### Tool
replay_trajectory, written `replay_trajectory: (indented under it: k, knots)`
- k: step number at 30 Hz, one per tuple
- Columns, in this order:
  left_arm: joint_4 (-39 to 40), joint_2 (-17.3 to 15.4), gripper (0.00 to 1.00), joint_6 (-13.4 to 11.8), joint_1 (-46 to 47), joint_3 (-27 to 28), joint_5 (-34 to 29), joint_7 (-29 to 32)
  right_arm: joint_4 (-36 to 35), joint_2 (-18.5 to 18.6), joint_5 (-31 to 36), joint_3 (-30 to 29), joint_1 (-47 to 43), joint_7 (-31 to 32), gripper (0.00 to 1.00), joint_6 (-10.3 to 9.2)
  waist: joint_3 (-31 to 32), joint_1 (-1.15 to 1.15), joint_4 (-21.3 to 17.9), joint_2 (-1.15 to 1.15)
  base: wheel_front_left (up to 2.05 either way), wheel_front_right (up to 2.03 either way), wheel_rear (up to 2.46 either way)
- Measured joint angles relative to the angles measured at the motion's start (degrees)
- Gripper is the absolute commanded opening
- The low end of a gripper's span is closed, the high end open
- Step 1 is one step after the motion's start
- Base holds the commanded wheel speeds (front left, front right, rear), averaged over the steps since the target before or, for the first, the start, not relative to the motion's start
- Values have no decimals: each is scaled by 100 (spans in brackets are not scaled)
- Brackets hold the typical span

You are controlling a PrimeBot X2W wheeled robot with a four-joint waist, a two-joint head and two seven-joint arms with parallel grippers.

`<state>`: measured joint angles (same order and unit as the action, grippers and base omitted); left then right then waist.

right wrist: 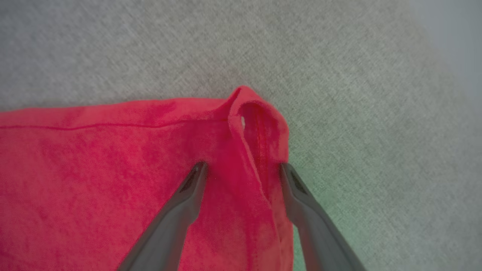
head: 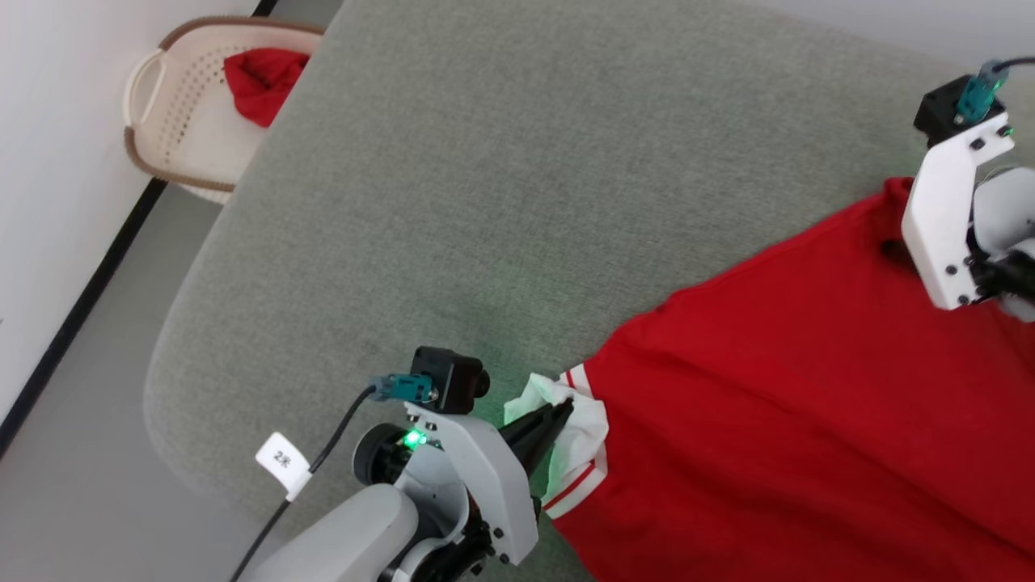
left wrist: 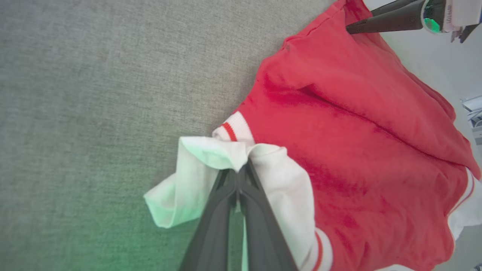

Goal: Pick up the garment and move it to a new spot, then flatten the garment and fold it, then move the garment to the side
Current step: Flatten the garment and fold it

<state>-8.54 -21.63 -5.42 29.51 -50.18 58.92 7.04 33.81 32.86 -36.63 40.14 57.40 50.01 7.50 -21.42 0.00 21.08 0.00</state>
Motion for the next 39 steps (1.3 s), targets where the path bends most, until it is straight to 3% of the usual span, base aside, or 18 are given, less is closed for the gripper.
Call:
replay_trajectory:
  k: [5, 6, 7, 16, 21, 32, 35, 39]
  knots:
    - [-118, 73, 0, 44, 51, 2, 9, -45, 301, 46, -316, 298, 307, 281, 100, 2, -98, 0, 117, 0, 0, 0, 0]
    - [-135, 75, 0, 46, 51, 3, 10, -49, 323, 49, -391, 355, 353, 354, 37, 2, -106, 0, 130, 0, 0, 0, 0]
    - [-151, 75, 0, 51, 51, 7, 15, -51, 352, 68, -448, 417, 399, 385, 0, 2, -110, 0, 136, 0, 0, 0, 0]
    - [-225, 35, 0, 71, 44, 54, 101, -66, 706, -70, -646, 568, 578, 270, 0, 7, -64, 0, 20, 0, 0, 0, 0]
    - [-136, -163, 0, 69, 56, 71, 191, 218, 881, -121, -789, 592, 642, 111, 0, 5, 48, 0, -115, 0, 0, 0, 0]
    - [506, -1066, 0, -129, 532, 241, 443, 1377, 840, -246, -1076, 654, 857, -364, 0, 3, 471, 0, -449, 0, 0, 0, 0]
    - [724, -1438, 0, -243, 871, 335, 514, 1903, 779, -266, -1158, 650, 959, -608, 0, 3, 682, 0, -601, 0, 0, 0, 0]
    - [798, -1634, 0, -274, 1187, 426, 545, 2217, 742, -280, -1171, 615, 1078, -824, 0, 3, 845, 0, -722, 0, 0, 0, 0]
